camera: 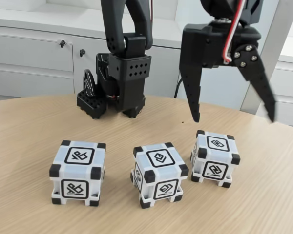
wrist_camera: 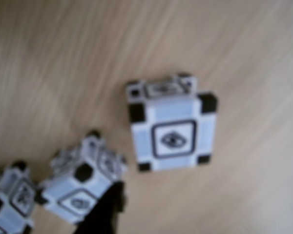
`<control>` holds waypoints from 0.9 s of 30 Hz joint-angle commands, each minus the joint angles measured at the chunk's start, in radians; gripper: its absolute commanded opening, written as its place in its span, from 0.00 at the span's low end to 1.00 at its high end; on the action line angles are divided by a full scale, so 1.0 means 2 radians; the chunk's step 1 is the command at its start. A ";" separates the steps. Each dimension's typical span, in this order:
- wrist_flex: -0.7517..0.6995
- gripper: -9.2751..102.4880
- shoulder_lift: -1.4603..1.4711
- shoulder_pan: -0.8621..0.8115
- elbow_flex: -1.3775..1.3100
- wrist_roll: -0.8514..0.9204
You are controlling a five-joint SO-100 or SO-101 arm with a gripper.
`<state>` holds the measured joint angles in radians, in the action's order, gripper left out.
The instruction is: Stack cubes from left to right.
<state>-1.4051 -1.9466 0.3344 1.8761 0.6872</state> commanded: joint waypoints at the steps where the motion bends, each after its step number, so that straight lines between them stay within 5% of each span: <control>1: 0.001 0.47 -0.002 0.001 0.005 0.024; 17: 0.012 0.49 -0.002 0.000 0.066 0.045; 27: 0.088 0.50 0.091 0.000 0.066 0.041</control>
<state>-1.2487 -1.7856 0.3436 2.0110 0.7655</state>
